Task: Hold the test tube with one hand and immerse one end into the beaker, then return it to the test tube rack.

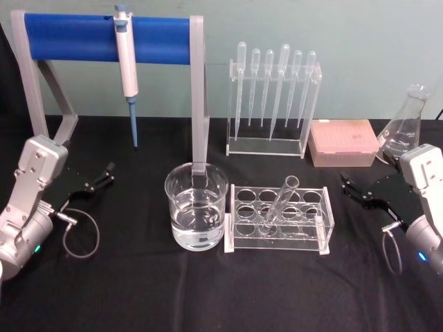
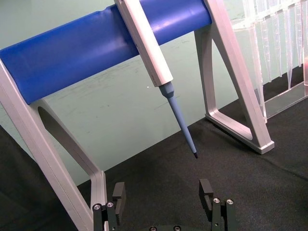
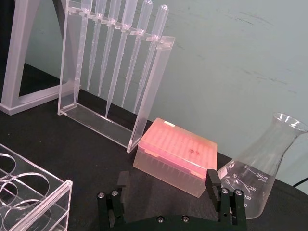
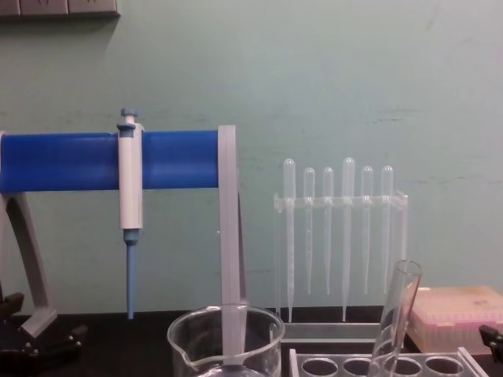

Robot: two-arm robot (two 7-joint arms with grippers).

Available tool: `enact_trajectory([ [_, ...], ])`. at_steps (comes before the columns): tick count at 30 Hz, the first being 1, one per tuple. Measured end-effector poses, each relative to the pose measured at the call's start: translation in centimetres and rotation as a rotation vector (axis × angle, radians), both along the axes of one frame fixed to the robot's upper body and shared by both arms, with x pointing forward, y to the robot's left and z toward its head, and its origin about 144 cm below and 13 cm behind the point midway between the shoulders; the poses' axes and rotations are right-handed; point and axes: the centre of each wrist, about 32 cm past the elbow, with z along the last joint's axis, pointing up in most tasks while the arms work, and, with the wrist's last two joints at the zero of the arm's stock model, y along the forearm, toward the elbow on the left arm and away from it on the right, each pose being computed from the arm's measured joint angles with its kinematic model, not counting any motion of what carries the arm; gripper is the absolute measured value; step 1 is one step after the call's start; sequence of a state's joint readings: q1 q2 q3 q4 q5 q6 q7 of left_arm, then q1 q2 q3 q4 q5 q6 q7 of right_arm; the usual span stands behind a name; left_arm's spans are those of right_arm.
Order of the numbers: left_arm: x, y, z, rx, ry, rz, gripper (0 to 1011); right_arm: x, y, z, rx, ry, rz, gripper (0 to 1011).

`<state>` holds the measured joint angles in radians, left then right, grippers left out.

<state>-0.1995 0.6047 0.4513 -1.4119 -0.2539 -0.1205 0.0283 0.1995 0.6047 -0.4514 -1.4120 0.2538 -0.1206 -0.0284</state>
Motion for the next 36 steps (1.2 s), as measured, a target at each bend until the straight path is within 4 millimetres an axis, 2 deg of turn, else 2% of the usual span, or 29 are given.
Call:
enact_trajectory([
  [36,0.0,0.0,0.0,0.0,0.0,0.0,1000,0.0,0.0,0.0,0.0,0.0,0.0,1002],
])
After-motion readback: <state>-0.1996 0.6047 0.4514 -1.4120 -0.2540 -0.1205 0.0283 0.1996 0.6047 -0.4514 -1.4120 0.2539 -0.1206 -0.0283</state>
